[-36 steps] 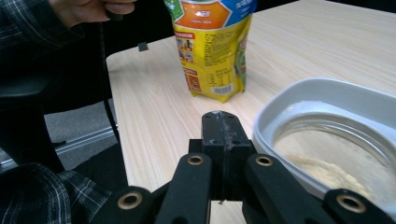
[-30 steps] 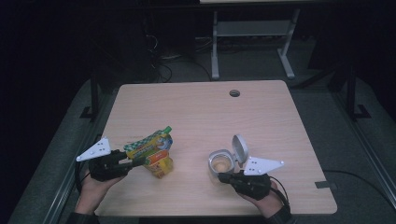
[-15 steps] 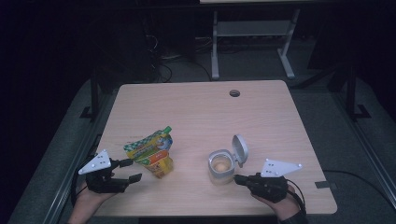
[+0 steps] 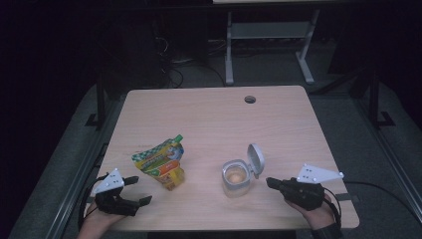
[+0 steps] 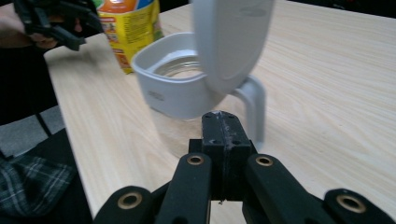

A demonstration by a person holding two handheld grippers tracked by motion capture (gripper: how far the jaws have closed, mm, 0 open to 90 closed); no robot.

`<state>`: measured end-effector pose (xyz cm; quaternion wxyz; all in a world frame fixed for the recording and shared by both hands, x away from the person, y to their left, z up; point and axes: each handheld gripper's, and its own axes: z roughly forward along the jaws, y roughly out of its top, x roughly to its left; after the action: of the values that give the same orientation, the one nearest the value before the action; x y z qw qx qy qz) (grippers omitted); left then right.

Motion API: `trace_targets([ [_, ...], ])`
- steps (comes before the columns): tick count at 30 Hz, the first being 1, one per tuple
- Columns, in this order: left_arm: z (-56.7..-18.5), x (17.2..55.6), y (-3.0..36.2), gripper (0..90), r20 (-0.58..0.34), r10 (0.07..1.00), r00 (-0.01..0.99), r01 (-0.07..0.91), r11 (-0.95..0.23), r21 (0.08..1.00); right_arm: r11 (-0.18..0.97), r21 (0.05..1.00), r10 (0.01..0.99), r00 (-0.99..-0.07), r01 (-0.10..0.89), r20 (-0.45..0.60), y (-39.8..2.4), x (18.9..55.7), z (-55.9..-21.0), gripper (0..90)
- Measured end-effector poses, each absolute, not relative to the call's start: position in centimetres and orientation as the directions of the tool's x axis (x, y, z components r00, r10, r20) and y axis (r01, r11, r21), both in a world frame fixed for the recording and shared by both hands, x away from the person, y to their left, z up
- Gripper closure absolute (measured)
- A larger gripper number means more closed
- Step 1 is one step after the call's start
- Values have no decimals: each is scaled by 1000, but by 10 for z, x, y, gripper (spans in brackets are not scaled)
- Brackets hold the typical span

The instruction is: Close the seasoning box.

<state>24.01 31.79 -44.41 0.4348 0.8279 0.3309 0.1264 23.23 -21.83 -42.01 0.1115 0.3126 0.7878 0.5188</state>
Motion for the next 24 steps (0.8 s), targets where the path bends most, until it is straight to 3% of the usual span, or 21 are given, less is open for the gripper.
trace_targets([
  [7,-449,243,314,27,-64,658,751,442,-428,788,251,896,633,-763,365,134,-221,244,-415,900],
  [24,-450,244,312,25,-74,660,748,449,-420,789,210,919,639,-758,333,128,-206,262,-402,900],
])
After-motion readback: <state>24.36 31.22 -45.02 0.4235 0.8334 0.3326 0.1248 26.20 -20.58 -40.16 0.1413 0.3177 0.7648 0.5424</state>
